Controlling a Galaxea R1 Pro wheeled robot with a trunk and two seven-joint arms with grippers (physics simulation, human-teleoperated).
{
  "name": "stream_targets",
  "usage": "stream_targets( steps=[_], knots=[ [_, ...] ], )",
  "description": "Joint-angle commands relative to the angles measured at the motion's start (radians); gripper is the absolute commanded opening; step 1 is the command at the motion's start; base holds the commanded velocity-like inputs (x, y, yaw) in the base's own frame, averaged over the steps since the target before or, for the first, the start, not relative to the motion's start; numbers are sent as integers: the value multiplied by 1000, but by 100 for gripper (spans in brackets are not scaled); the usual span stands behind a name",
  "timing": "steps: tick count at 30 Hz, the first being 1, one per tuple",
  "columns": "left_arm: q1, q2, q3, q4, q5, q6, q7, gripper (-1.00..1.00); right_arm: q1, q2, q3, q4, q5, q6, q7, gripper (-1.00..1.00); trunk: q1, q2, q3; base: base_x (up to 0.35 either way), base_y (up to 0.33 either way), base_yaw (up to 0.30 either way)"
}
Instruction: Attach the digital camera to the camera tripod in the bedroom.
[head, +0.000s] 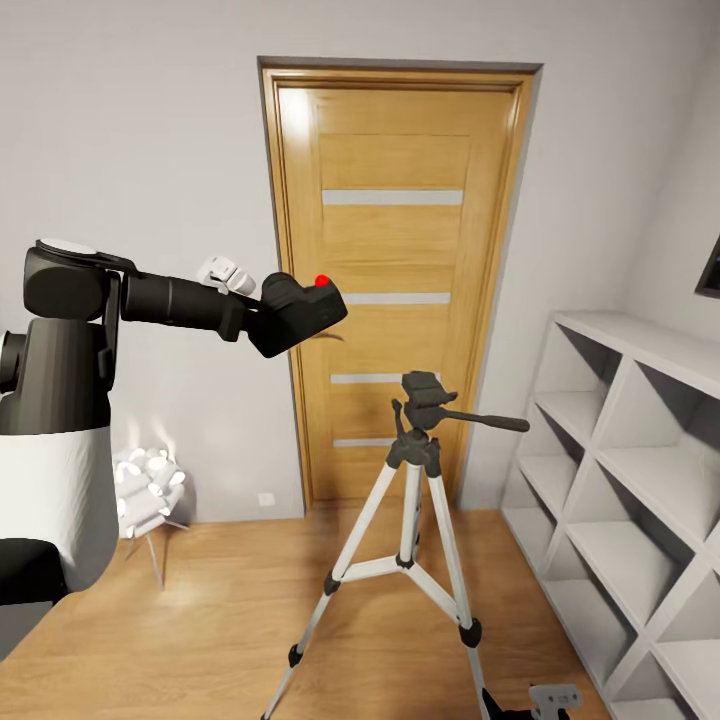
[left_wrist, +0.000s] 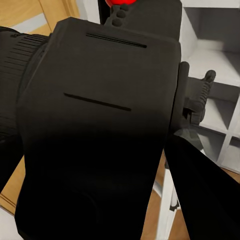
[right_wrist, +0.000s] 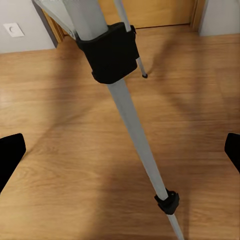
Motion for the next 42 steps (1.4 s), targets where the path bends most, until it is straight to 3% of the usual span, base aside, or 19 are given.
stream_targets(
  steps=[1,15,26,28,30,34,37,42],
  knots=[
    [-1,1,-1,-1,-11,10,-9,-100,-2,-1,-9,4,7,-6,3,100,1,-3,-2,10,1,0],
    [-1,7,-2,-3,-11,10,-9,-100,-2,-1,-9,4,7,-9,2,100,1,-3,-2,2,0,0],
    [-1,-8,-5,0,-11,10,-9,-100,-3,-5,-9,3,7,-15,8,100,1,-3,-2,0,0,0],
    [-1,-10,-5,3,-11,10,-9,-100,-2,-13,-9,2,7,-17,36,100,1,-3,-2,0,0,0],
    [-1,-13,-6,9,-11,10,-9,-100,-3,-25,-11,-4,7,-19,121,100,1,-3,-2,0,0,0],
    [-1,-26,-9,23,-12,10,-9,-100,-3,-39,-12,-23,7,-20,215,100,1,-3,-2,0,0,0],
    [-2,-58,-13,83,-12,10,-9,-100,-3,-50,-12,-70,6,-21,302,100,1,-3,-2,0,0,0],
    [-13,-109,-18,179,-12,10,-9,-100,-3,-53,-13,-113,6,-21,339,100,1,-3,-2,0,0,0]
  ],
)
